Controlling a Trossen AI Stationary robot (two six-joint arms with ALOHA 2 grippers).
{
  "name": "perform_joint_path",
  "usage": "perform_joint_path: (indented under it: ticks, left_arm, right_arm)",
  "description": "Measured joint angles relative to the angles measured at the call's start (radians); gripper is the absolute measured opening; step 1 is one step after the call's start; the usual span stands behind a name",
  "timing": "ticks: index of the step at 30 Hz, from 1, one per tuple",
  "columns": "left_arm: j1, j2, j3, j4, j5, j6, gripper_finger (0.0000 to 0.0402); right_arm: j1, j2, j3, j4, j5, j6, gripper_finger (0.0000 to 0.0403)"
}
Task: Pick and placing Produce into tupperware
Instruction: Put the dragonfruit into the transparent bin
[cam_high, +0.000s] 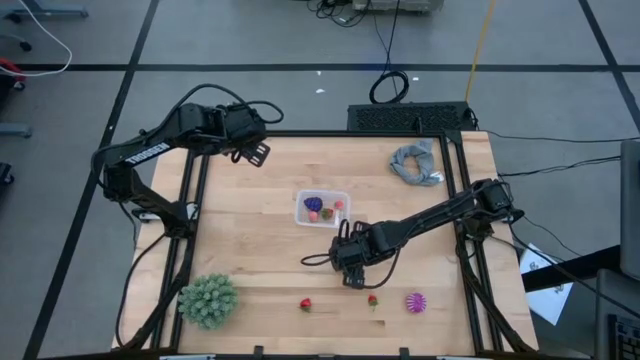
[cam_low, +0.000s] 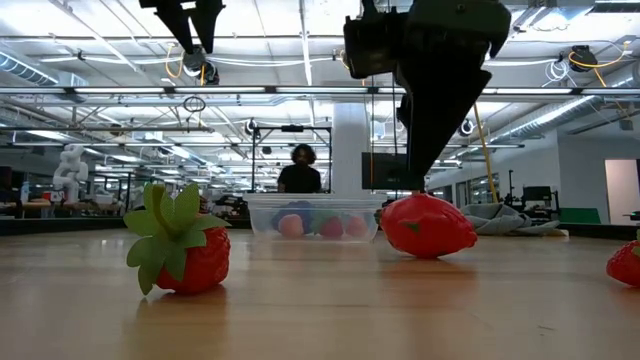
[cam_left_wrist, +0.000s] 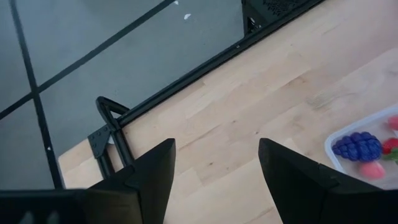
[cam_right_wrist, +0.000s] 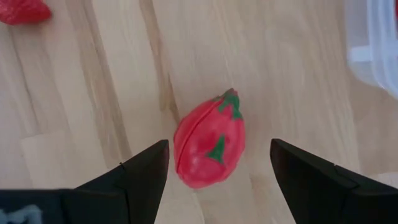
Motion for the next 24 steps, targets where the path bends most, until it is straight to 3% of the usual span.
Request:
perform_joint_path:
  ticks: [24]
  left_arm:
    - [0.0, 0.0, 0.0, 0.0, -0.008, -0.003, 0.0237]
  right_arm:
    - [-0.04, 0.0, -0.133, 0.132, -0.046, -0.017, 0.027]
